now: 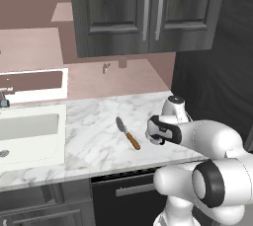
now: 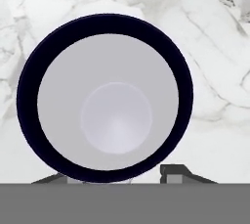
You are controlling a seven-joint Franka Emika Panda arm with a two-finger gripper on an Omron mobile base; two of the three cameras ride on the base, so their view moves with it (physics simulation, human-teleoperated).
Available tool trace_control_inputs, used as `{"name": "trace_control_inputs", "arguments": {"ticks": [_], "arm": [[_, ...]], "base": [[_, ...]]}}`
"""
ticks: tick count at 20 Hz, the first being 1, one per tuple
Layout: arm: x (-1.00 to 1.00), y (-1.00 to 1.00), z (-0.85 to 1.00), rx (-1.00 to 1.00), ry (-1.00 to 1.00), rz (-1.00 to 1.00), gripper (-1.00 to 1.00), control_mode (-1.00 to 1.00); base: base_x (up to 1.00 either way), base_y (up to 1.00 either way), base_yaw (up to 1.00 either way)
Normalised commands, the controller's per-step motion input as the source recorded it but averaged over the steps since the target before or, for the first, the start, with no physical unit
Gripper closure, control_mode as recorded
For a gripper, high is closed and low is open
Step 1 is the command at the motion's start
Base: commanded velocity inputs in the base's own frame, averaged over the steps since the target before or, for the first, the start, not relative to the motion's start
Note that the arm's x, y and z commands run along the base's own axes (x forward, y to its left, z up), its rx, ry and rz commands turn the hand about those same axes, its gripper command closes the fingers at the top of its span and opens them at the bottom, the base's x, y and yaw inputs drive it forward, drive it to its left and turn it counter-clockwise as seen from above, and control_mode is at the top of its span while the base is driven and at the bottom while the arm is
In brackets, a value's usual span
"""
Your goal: Pick the mug from the counter and place it inside the microwave. Then close the microwave.
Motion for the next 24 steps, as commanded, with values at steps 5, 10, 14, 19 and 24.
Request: {"name": "trace_control_inputs", "arguments": {"ticks": [5,10,14,19,24], "arm": [[0.0,0.0,0.0,0.0,0.0,0.0,1.0,-1.0],[0.0,0.0,0.0,0.0,0.0,0.0,1.0,-1.0],[-0.01,0.0,0.01,0.0,0.0,0.0,1.0,-1.0],[-0.26,0.0,0.11,0.0,0.0,-0.01,1.0,-1.0],[-0.34,-0.02,0.27,0.0,0.0,-0.04,1.0,-1.0]], "base": [[0.0,0.0,0.0],[0.0,0.0,0.0],[0.0,0.0,0.0],[0.0,0.0,0.0],[0.0,0.0,0.0]]}}
